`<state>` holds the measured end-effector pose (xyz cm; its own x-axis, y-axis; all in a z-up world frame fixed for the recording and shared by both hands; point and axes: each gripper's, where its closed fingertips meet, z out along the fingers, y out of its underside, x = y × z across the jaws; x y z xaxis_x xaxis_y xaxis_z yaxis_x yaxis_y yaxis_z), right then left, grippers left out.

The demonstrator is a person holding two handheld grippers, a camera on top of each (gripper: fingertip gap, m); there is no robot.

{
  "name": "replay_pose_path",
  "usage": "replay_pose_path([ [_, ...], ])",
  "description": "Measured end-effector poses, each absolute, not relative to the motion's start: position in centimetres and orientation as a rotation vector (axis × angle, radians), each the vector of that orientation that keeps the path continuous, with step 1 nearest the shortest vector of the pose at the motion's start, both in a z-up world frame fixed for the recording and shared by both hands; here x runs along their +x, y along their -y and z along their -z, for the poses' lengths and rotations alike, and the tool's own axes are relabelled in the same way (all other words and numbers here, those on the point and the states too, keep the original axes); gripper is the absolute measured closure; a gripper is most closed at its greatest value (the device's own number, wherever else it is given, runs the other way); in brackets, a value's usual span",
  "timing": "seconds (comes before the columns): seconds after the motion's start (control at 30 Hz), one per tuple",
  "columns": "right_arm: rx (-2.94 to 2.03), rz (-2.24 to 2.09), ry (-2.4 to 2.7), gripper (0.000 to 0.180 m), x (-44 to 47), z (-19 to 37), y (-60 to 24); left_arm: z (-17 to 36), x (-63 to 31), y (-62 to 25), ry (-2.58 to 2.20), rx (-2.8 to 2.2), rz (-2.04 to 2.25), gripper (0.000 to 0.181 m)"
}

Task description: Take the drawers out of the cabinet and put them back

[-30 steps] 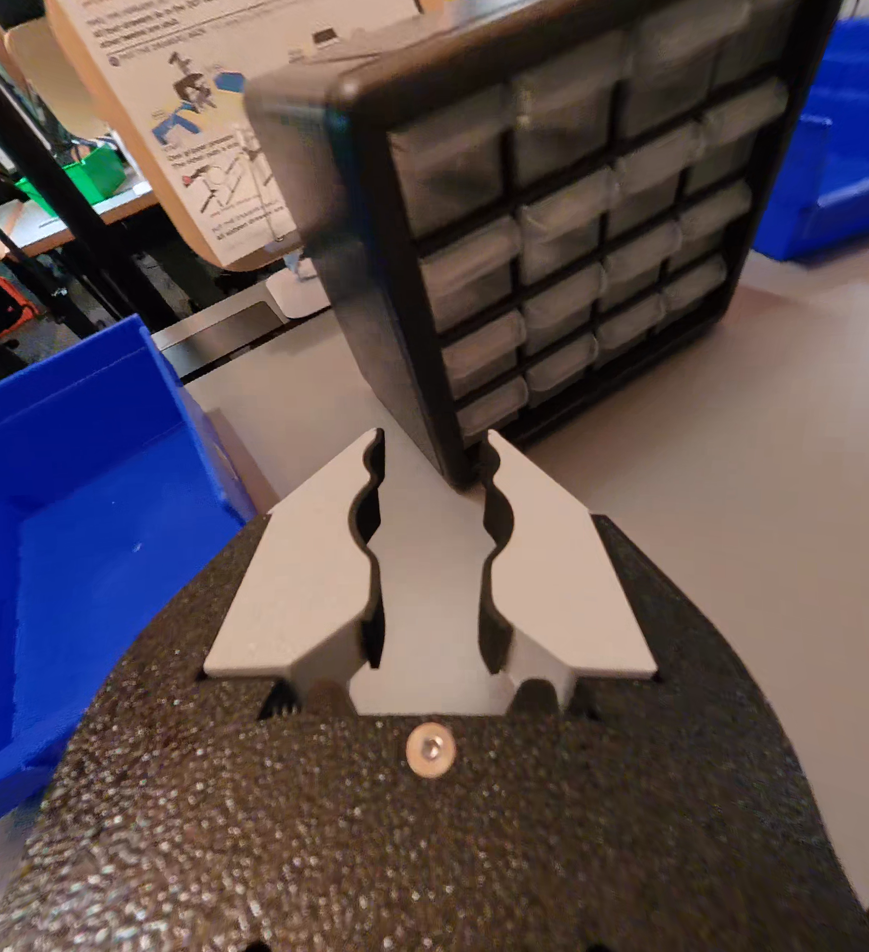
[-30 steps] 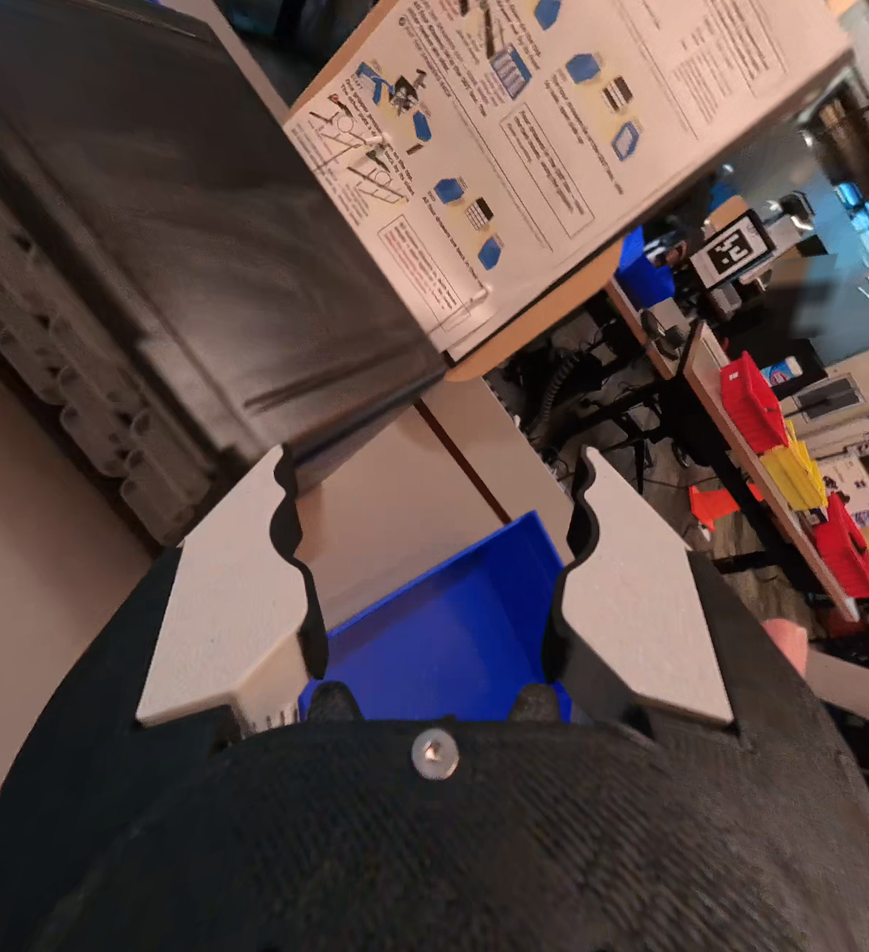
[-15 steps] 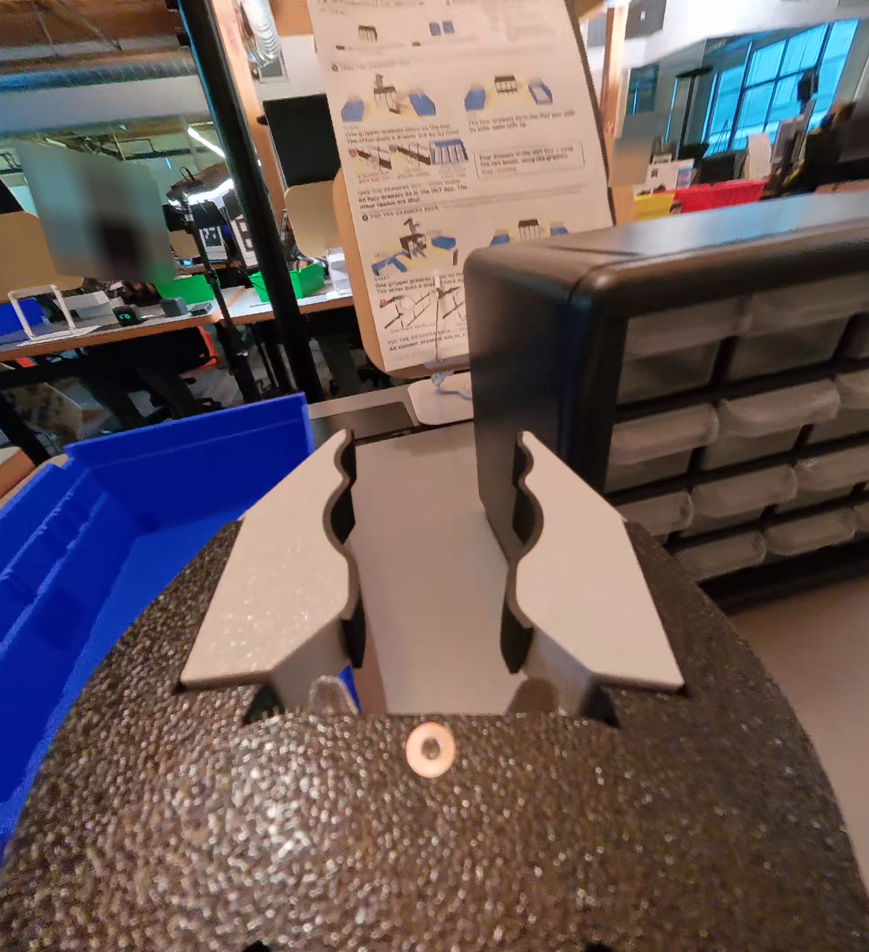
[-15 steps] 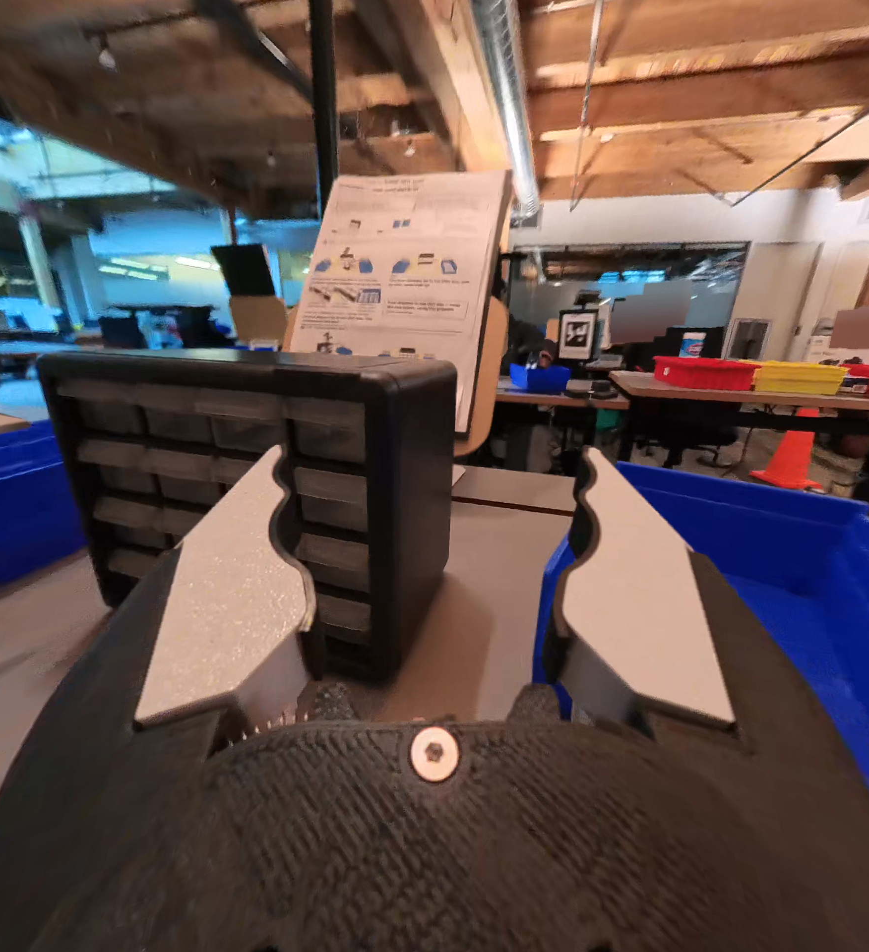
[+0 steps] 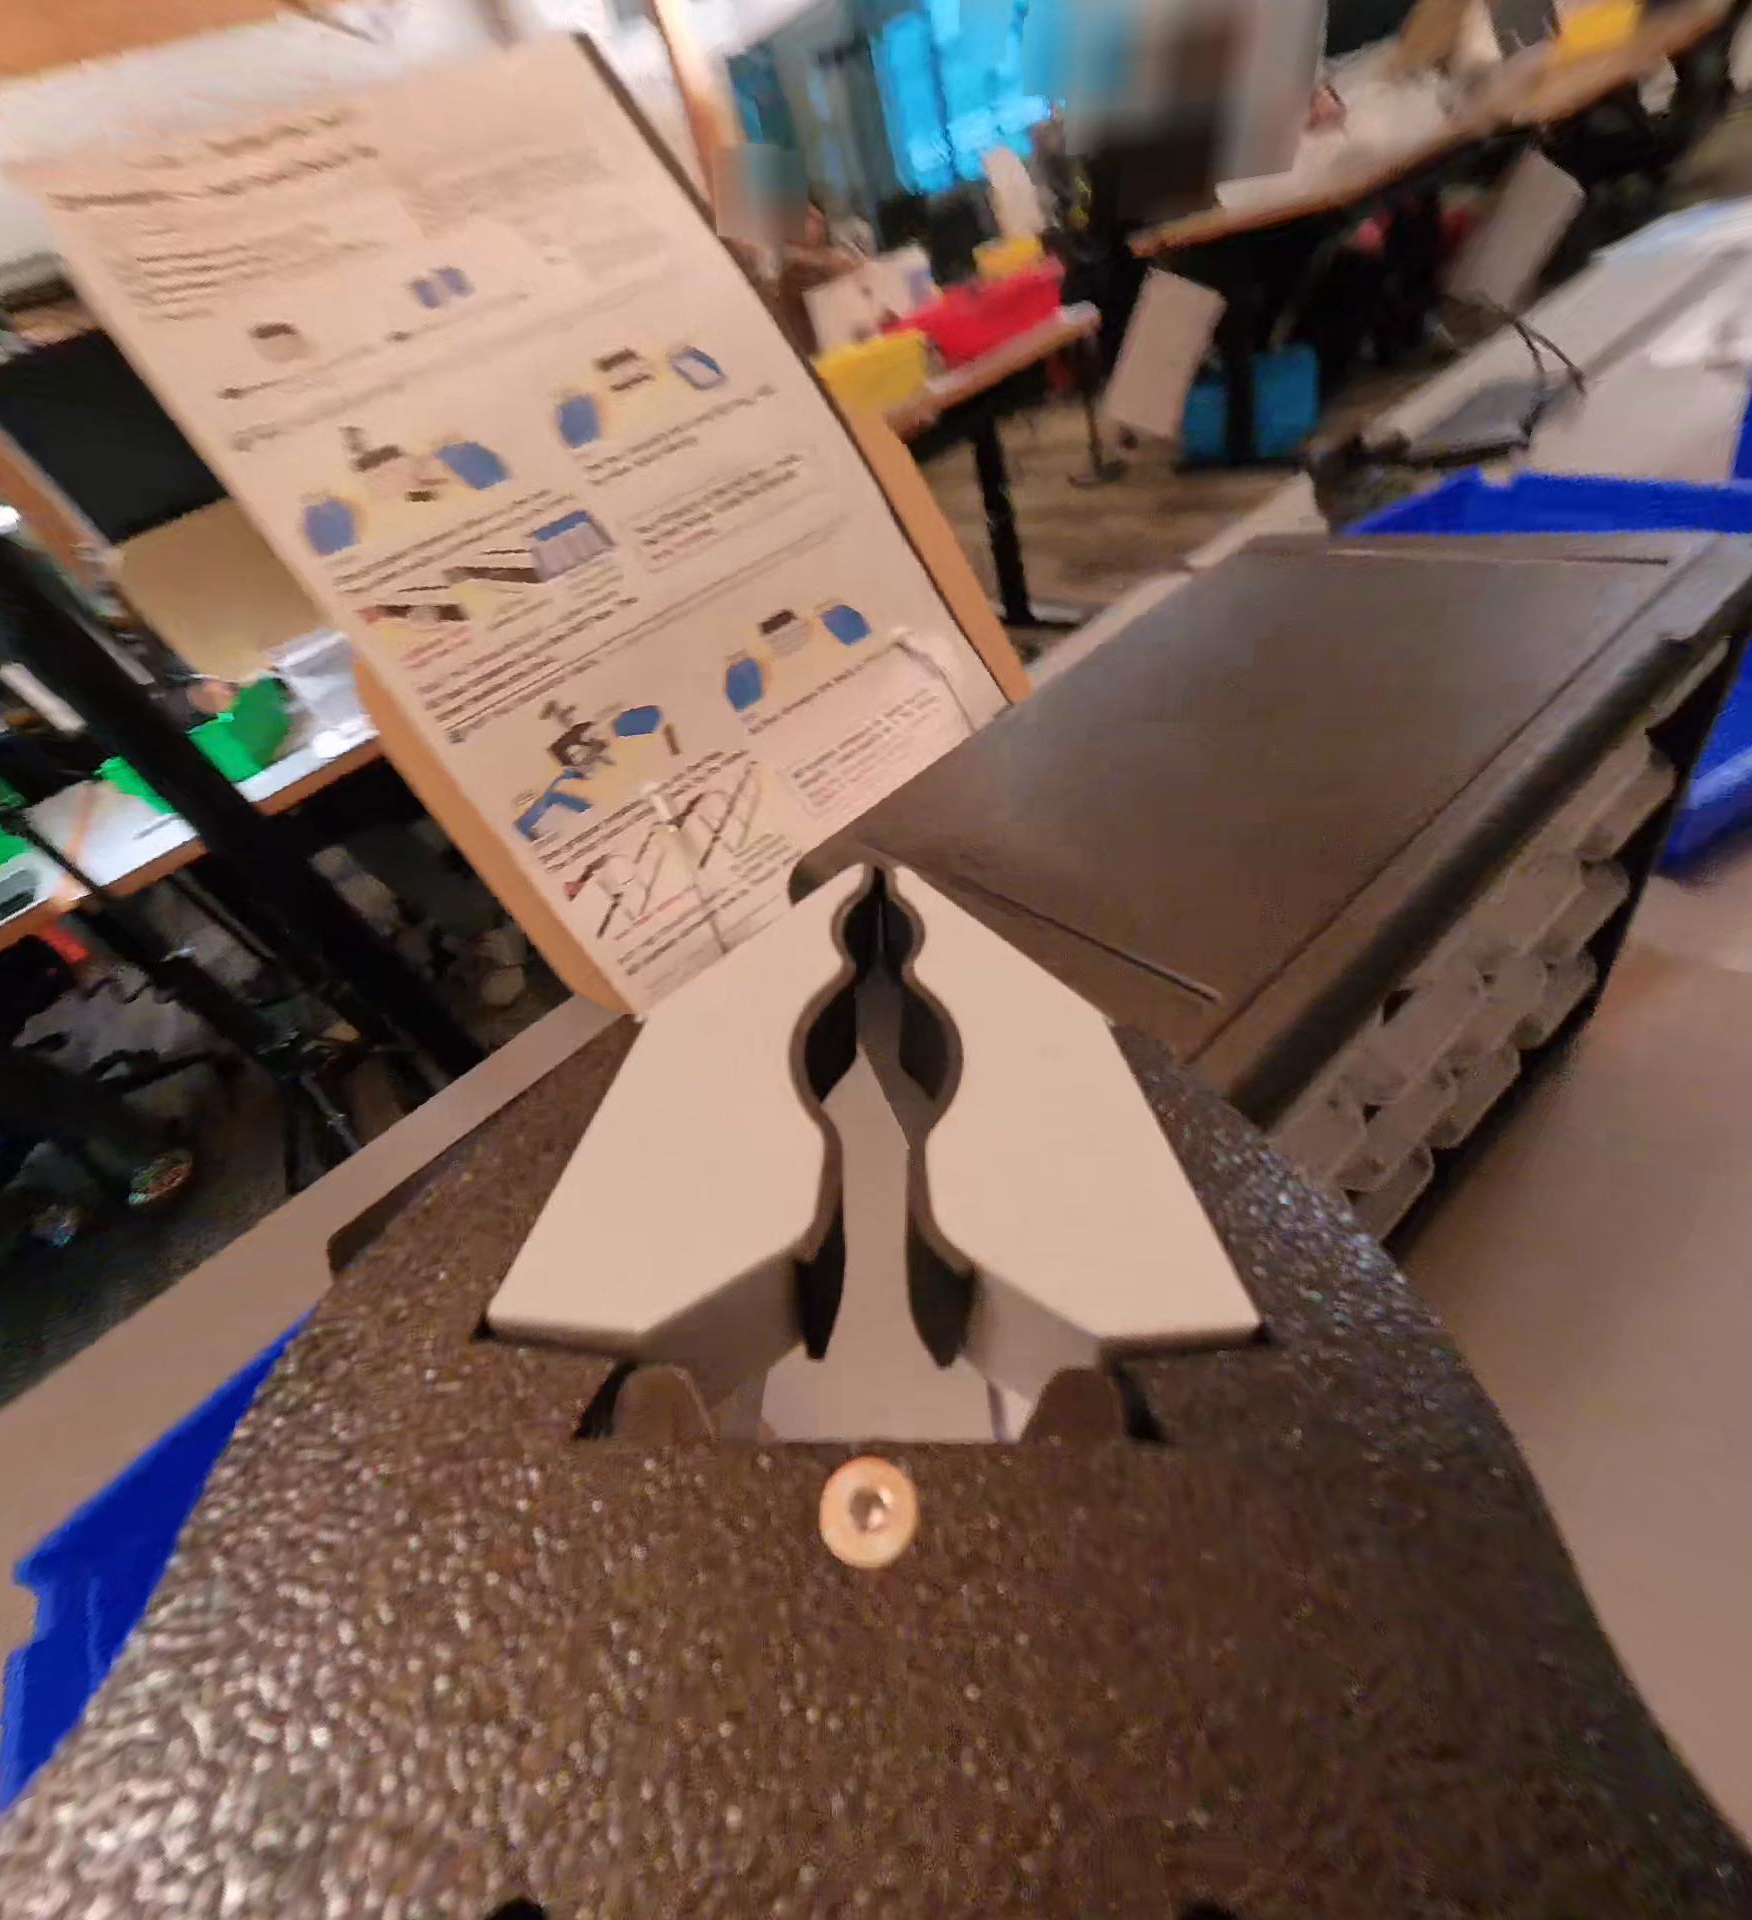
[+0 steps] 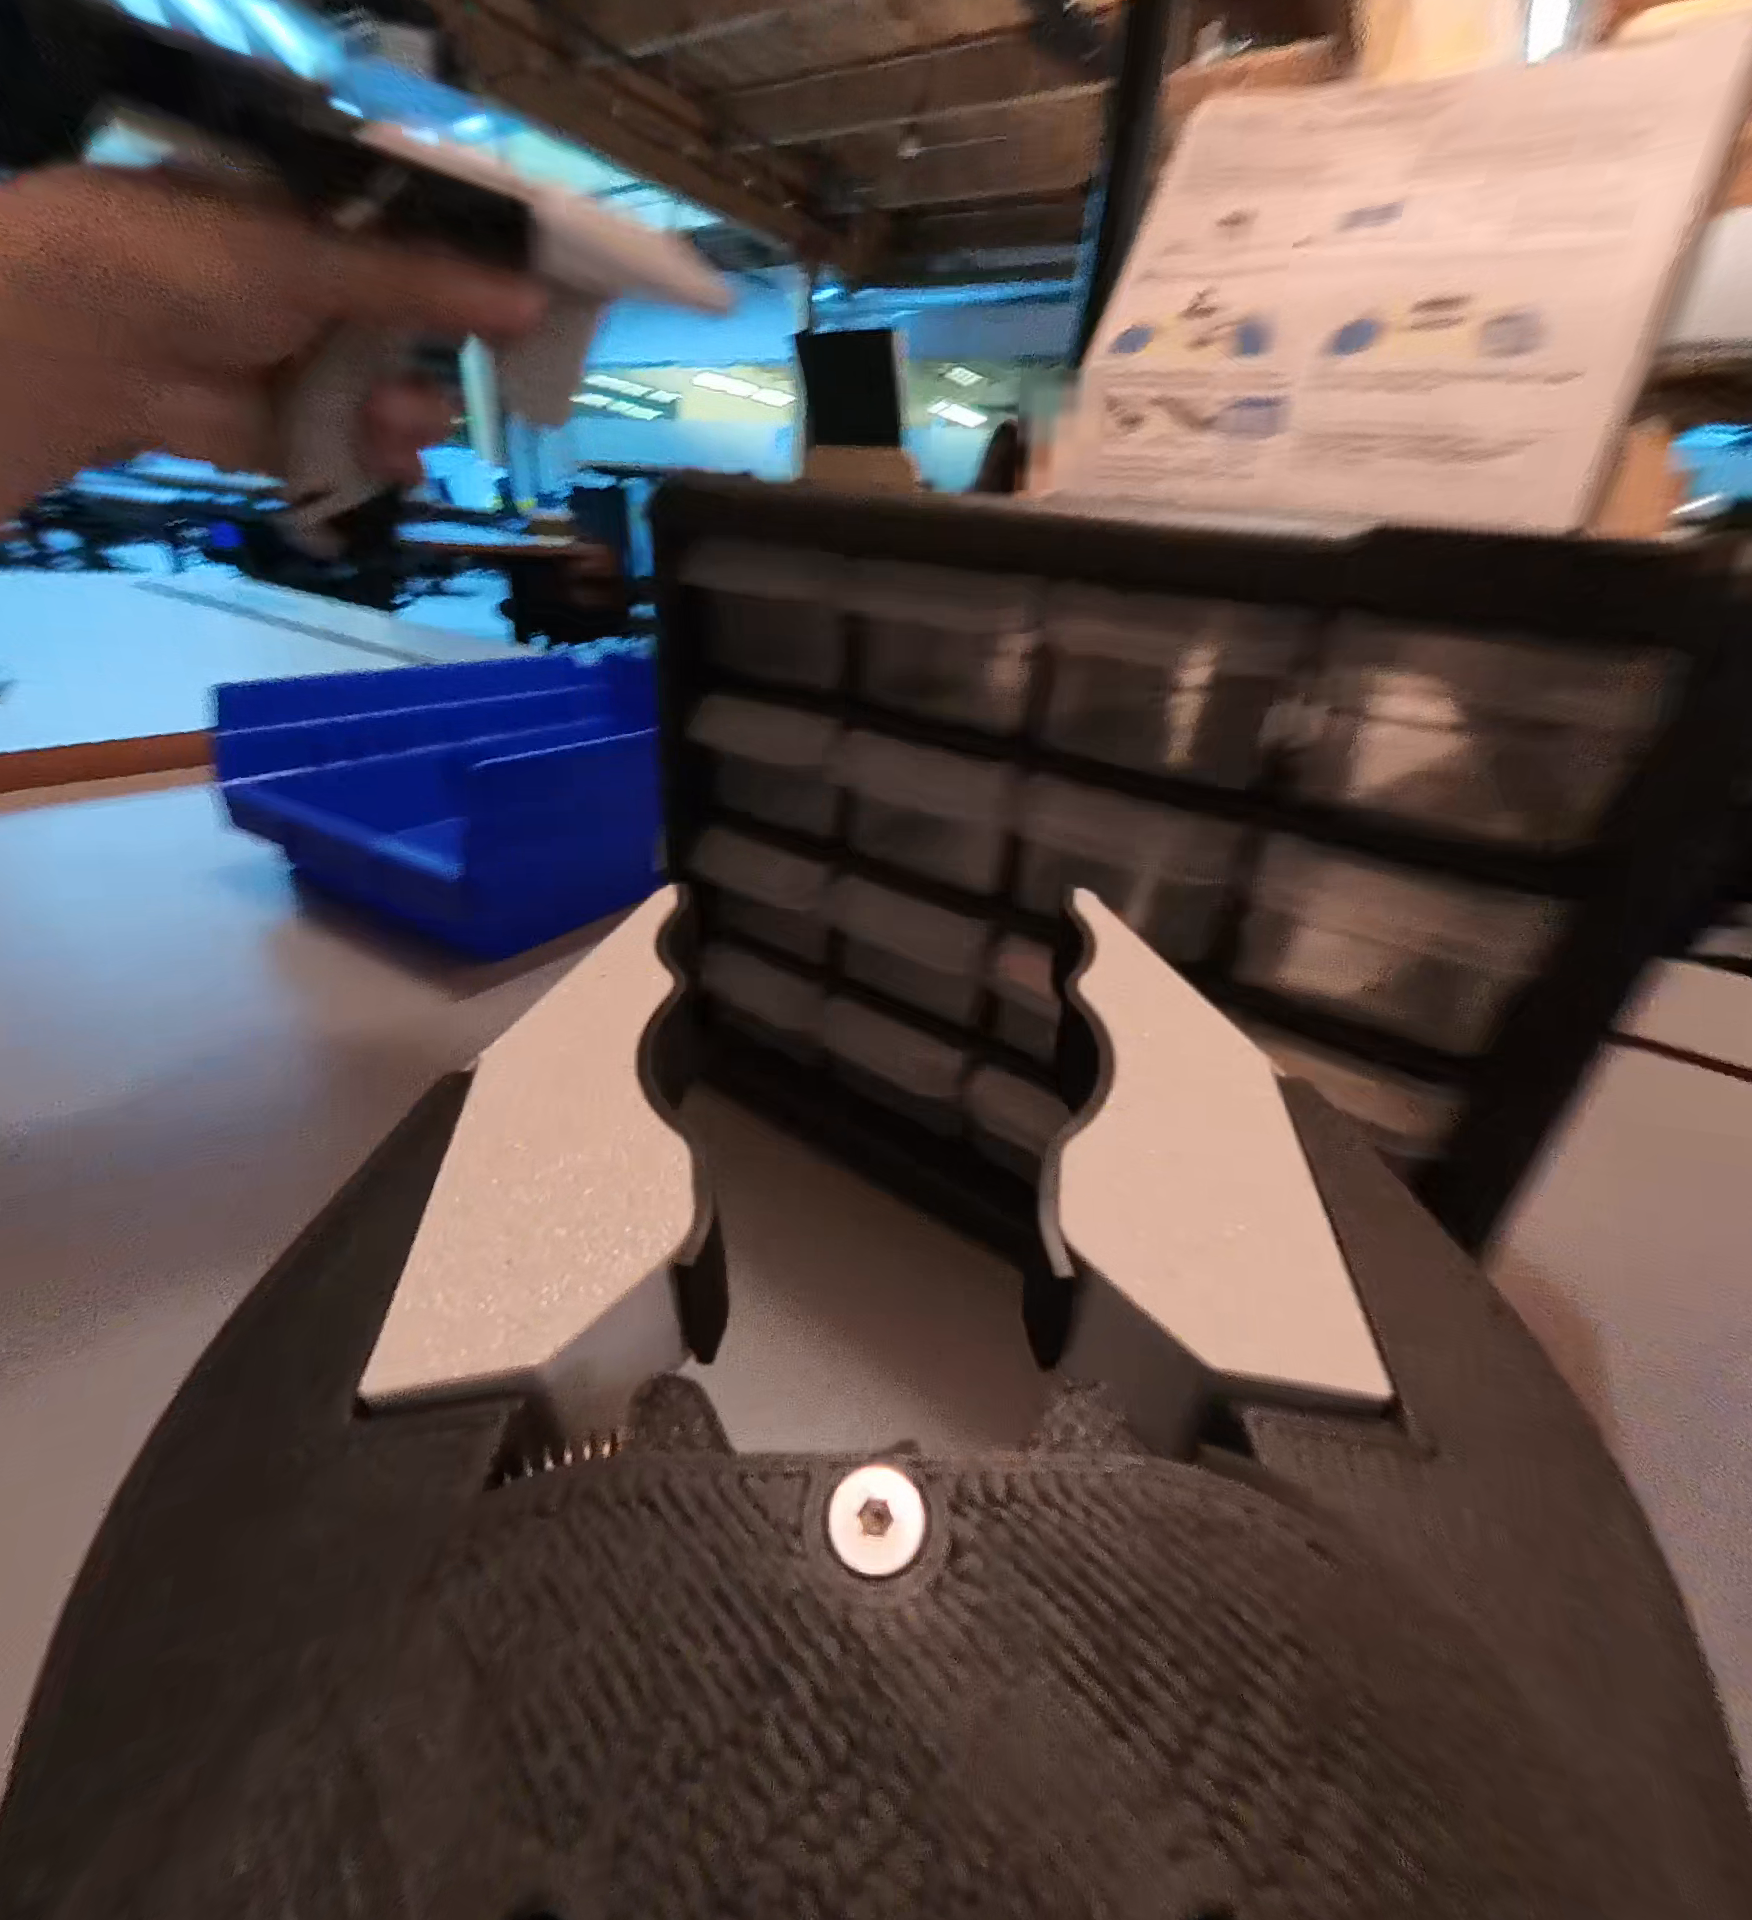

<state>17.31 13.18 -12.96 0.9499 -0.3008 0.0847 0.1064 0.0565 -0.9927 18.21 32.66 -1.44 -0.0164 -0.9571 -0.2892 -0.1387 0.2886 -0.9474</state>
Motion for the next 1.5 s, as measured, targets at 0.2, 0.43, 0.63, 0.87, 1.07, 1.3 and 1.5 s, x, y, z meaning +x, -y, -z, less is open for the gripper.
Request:
replay_pose_path([
  [0.2,-1.509,0.022,-0.162,0.127,13.0,13.8,-17.3,1.3,23.0,-30.7,-1.92,-1.029,0.796,0.181],
  [0.43,-1.349,-0.453,-0.404,0.13,11.5,13.8,-20.7,3.9,24.2,-29.6,-2.514,-1.116,0.581,0.181],
  [0.63,-1.315,-0.583,-0.495,0.136,11.7,14.8,-21.9,6.2,23.0,-29.9,-2.857,-1.193,0.286,0.181],
  [0.87,-1.286,-0.475,-0.59,0.135,14.5,15.5,-21.8,6.9,23.8,-31.4,-2.969,-1.267,0.107,0.181],
  [1.07,-1.239,-0.564,-0.677,0.138,15.1,16.3,-22.6,6.9,23.9,-31.6,-3.016,-1.281,0.022,0.181],
  [1.3,-1.087,-0.692,-0.857,0.142,16.4,17.4,-24.0,7.0,23.9,-31.6,-2.98,-1.311,-0.093,0.181],
  [1.5,-0.91,-0.779,-0.923,0.157,17.0,17.1,-25.0,7.0,23.8,-31.6,-2.961,-1.312,-0.222,0.181],
])
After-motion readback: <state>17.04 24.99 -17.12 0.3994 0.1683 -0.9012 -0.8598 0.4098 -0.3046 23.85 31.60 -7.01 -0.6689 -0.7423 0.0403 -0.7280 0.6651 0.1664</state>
